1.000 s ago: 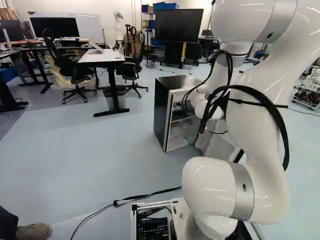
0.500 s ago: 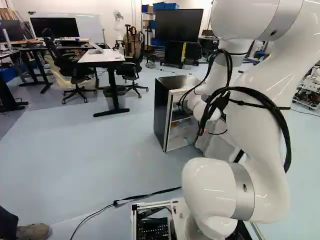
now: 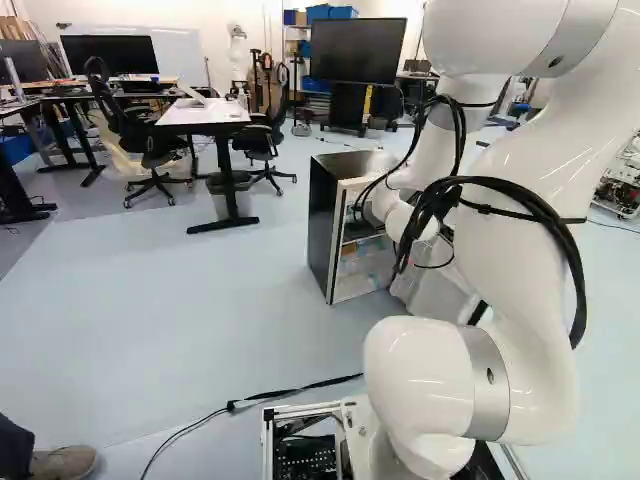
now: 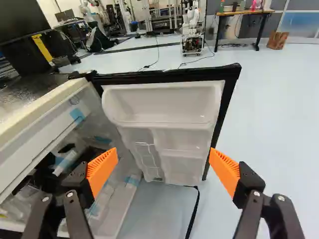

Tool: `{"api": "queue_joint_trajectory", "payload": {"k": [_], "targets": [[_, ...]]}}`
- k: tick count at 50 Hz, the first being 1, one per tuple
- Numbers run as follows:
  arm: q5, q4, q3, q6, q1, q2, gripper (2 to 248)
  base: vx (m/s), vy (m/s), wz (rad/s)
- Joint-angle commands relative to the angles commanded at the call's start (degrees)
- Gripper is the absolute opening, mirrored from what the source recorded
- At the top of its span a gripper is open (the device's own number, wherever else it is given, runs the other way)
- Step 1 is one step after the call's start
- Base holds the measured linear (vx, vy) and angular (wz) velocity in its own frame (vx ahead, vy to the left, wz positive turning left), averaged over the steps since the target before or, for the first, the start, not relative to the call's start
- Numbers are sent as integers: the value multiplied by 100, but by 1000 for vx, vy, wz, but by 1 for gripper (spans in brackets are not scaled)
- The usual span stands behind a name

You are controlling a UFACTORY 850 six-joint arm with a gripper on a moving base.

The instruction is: Open the fridge door

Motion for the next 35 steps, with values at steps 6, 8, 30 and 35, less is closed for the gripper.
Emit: {"api": "queue_joint_trajectory", "payload": {"k": [6, 8, 30, 35], "targets": [[-27, -142, 81, 0, 58, 110, 247, 0, 0, 0], [-37, -195, 110, 0, 79, 150, 247, 0, 0, 0], [-178, -941, 533, 0, 381, 727, 247, 0, 0, 0], [-218, -1154, 654, 0, 468, 892, 247, 0, 0, 0]]}}
